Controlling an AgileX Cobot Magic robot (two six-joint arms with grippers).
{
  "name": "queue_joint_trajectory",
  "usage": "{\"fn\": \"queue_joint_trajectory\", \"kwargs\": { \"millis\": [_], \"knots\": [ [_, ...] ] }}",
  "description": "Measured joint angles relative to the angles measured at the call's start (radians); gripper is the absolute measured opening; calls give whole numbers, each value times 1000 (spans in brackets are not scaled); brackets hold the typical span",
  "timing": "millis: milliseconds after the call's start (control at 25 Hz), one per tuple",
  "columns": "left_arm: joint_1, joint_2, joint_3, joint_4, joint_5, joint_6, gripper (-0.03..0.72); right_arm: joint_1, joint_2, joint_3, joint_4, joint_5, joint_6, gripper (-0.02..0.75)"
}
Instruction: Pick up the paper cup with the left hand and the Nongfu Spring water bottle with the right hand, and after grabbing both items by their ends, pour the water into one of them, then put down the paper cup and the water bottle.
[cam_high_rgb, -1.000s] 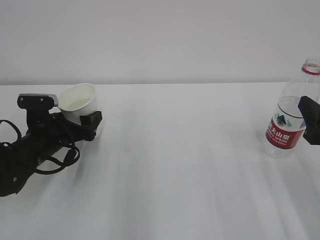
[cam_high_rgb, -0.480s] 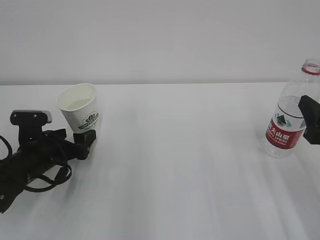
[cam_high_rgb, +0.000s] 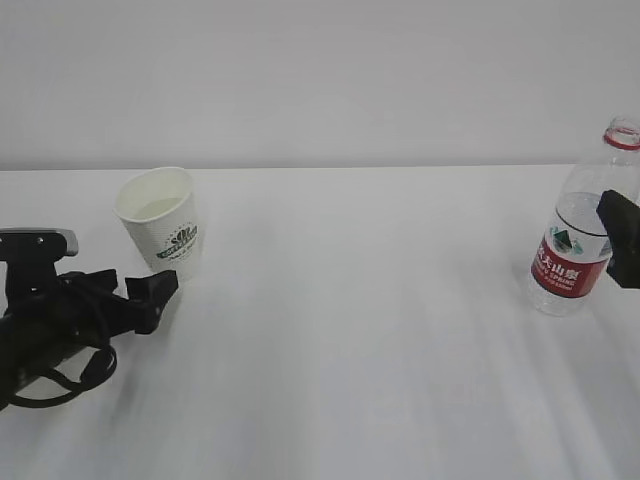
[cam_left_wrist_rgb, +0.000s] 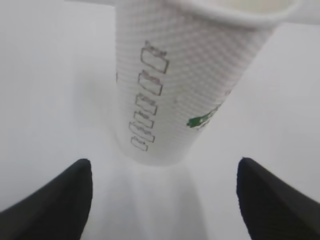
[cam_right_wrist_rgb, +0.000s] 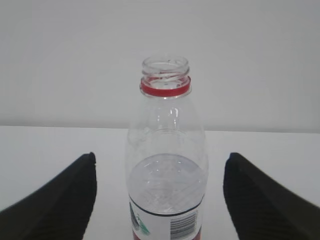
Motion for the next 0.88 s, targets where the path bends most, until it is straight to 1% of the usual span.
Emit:
{"fn": "queue_joint_trajectory", "kwargs": {
  "millis": [160, 320, 480, 560, 720, 880],
  "knots": [
    [0, -77, 4, 36, 0, -2, 650, 0, -10, 0, 0, 0, 0, 593],
    [0, -168, 6, 45, 0, -2, 643, 0, -77, -4, 0, 19, 0, 593],
    [0, -268, 10, 47, 0, -2, 638, 0, -183, -58, 27, 145, -8, 593],
    [0, -317, 12, 49, 0, -2, 636, 0, -229, -96, 49, 216, -40, 593],
    [0, -417, 12, 49, 0, -2, 632, 0, -293, -171, 90, 308, -108, 593],
    [0, -512, 14, 49, 79, -2, 626, 0, -332, -243, 121, 392, -132, 593]
  ]
}}
